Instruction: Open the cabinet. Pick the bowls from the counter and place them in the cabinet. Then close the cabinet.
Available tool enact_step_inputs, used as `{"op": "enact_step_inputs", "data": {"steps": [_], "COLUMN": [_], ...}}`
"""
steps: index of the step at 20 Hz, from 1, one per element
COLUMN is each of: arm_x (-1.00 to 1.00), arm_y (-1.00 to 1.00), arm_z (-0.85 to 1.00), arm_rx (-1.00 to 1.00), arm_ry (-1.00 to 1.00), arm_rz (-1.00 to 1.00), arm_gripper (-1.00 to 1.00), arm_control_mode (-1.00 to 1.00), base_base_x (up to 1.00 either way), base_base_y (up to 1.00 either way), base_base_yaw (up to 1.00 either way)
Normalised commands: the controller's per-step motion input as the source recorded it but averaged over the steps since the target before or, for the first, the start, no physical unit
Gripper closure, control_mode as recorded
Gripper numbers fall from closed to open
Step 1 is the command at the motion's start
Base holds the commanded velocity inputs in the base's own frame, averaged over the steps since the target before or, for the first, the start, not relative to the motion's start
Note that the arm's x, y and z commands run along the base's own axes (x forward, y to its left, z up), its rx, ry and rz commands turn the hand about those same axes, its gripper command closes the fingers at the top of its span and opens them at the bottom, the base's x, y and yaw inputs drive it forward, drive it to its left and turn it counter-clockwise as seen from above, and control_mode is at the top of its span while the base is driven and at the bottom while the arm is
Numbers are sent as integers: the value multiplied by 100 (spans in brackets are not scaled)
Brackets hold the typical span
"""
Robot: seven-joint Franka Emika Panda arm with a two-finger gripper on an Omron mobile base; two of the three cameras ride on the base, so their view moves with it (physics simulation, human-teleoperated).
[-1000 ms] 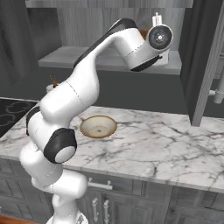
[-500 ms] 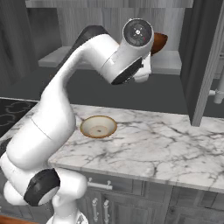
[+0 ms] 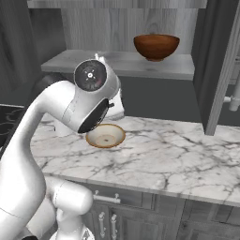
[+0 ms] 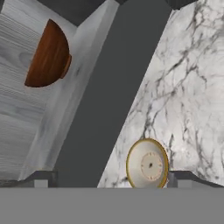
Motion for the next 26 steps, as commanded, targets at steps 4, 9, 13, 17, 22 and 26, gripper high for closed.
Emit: {"op": "enact_step_inputs", "data": {"steps": [4, 9, 13, 17, 22, 26], "arm_x": [-31, -22, -20, -9, -9, -10], "arm_y": [30, 17, 0, 0, 0, 0], "arm_z": [0, -1, -25, -61, -74, -68], "arm_rx": [-17, -17, -5, 2, 1, 0], "arm_ry": [35, 43, 12, 0, 0, 5], "arm_rz": [3, 5, 5, 7, 6, 6], "arm_gripper": [-100, -100, -100, -100, -100, -100], "arm_control_mode": [-100, -100, -100, -100, -100, -100], "base_base_x": [0, 0, 0, 0, 0, 0], "base_base_y": [0, 0, 0, 0, 0, 0], "base_base_yaw": [0, 0, 0, 0, 0, 0]}}
